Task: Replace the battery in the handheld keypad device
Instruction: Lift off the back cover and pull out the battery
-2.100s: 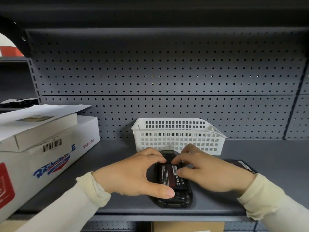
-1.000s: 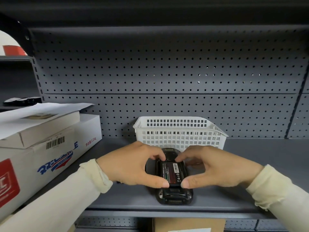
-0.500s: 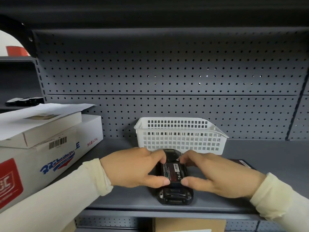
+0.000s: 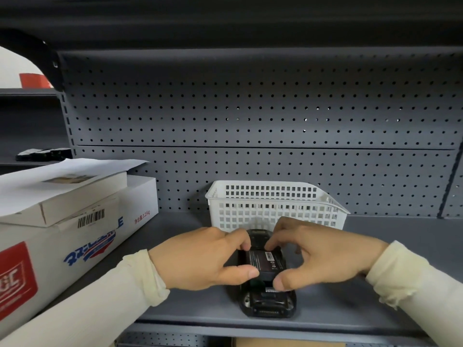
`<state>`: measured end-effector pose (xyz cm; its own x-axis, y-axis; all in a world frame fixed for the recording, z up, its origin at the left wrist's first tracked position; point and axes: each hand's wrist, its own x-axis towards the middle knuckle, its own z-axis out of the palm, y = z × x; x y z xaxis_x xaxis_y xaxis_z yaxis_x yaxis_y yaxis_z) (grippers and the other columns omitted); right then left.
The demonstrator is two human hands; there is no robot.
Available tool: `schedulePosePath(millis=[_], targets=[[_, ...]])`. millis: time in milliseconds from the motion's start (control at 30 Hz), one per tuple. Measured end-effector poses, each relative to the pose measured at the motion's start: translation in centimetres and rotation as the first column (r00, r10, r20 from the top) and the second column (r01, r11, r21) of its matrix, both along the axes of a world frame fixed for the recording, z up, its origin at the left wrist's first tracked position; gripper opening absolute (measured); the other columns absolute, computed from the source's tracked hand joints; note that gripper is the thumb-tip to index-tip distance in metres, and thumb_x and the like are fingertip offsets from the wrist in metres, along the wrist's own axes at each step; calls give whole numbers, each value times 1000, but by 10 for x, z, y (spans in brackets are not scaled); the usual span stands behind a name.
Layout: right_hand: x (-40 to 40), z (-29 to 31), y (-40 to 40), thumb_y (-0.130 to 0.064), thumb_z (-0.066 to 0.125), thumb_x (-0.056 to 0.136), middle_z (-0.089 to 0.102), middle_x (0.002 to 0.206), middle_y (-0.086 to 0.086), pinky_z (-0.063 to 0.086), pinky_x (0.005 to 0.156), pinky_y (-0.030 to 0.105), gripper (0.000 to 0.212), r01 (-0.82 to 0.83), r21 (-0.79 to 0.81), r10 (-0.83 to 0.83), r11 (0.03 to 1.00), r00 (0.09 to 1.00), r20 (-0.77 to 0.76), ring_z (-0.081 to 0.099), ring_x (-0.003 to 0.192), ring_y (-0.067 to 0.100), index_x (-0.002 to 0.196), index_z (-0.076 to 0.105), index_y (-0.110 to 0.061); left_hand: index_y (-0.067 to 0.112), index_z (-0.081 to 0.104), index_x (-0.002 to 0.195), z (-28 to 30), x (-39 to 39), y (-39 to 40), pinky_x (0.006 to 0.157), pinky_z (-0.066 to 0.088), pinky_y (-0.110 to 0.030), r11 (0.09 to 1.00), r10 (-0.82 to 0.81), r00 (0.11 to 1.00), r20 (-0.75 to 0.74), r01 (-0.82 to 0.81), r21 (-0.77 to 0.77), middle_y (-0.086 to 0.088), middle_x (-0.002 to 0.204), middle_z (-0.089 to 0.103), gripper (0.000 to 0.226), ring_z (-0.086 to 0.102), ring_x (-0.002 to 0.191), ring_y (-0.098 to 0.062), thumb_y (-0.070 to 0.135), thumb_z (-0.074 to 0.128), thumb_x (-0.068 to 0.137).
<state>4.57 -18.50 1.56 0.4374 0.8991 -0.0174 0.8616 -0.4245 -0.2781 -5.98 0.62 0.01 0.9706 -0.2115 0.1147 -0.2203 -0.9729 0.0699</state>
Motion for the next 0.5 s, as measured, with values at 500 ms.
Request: schedulePosePath(millis=[500], targets=[[0,5,6,-59,65,40,51,101,-13,50,88,33,66,72,-8,-72,997,990,-124,55,97,9,100,55,-32,40,48,112,3,4,0,69,45,-9,961,-45,999,5,44,-271,18,111,53,52,58,73,-1,71,49,70]])
